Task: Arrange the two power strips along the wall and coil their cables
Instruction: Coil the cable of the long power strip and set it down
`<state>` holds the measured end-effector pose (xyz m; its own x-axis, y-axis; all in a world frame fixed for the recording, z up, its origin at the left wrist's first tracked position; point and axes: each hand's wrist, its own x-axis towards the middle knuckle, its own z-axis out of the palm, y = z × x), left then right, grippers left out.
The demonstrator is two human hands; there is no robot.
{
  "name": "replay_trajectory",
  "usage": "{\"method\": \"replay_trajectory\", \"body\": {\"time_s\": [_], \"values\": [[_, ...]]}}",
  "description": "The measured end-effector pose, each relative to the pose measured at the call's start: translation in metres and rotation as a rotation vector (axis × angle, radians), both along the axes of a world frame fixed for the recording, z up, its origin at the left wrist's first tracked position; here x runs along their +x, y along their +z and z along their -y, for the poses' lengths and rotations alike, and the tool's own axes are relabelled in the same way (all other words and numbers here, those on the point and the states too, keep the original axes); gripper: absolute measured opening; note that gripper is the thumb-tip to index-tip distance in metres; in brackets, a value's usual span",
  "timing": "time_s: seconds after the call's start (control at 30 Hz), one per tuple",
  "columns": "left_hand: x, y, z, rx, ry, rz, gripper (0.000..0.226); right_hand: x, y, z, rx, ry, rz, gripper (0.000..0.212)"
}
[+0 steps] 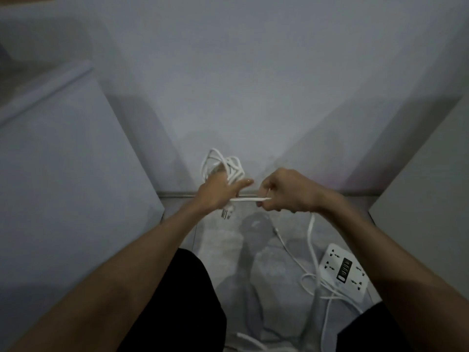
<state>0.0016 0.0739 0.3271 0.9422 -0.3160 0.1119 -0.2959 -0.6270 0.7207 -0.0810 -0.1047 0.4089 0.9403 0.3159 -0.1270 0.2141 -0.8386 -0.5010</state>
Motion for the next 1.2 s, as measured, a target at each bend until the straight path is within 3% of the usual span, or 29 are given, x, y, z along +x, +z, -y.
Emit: {"method": "replay_trajectory", "body": {"time_s": [0.1, 0.17, 0.23, 0.4, 0.57, 0.63, 0.7, 0.83, 0.9, 0.97, 1.1, 1.2], "values": [[-0.010, 0.009, -0.019, 0.280, -0.157, 0.004, 0.052, 0.014, -0.008, 0.033, -0.131, -0.122, 0.072, 0.009], [-0.016, 0.017, -0.038, 0.216, -0.286, -0.118, 0.064, 0.022, -0.016, 0.054, -0.155, -0.225, 0.122, 0.012], [-0.025, 0.031, -0.046, 0.002, -0.351, -0.403, 0.066, 0.026, -0.028, 0.063, -0.087, -0.272, 0.127, 0.024], [-0.031, 0.068, -0.036, -0.384, -0.646, -1.004, 0.031, 0.030, -0.056, 0.050, 0.079, -0.368, 0.114, 0.037], [-0.016, 0.089, -0.023, -1.183, -0.660, -1.194, 0.023, 0.022, -0.082, 0.016, 0.140, -0.297, -0.052, 0.050], [-0.003, 0.089, -0.021, -1.456, -0.564, -1.162, 0.020, 0.020, -0.095, 0.011, 0.119, -0.269, -0.136, 0.049], [0.008, 0.091, -0.017, -1.635, -0.380, -1.006, 0.017, 0.014, -0.104, 0.011, 0.047, -0.245, -0.217, 0.053], [0.016, 0.094, -0.010, -1.666, 0.147, -0.714, 0.034, 0.004, -0.106, -0.007, 0.084, -0.245, -0.289, 0.041], [0.024, 0.083, -0.011, -1.741, 0.236, -0.712, 0.027, 0.001, -0.100, -0.014, -0.087, -0.184, -0.204, 0.055], [0.034, 0.068, -0.013, -1.761, 0.311, -0.662, 0.024, -0.003, -0.089, -0.018, -0.242, -0.057, -0.091, 0.052], [0.038, 0.045, -0.010, -1.521, 0.459, -0.542, 0.029, -0.010, -0.063, -0.032, -0.317, 0.199, 0.124, 0.042], [0.029, 0.022, -0.003, -1.087, 0.544, -0.423, 0.026, -0.006, -0.045, -0.036, -0.367, 0.274, 0.344, 0.041]]}}
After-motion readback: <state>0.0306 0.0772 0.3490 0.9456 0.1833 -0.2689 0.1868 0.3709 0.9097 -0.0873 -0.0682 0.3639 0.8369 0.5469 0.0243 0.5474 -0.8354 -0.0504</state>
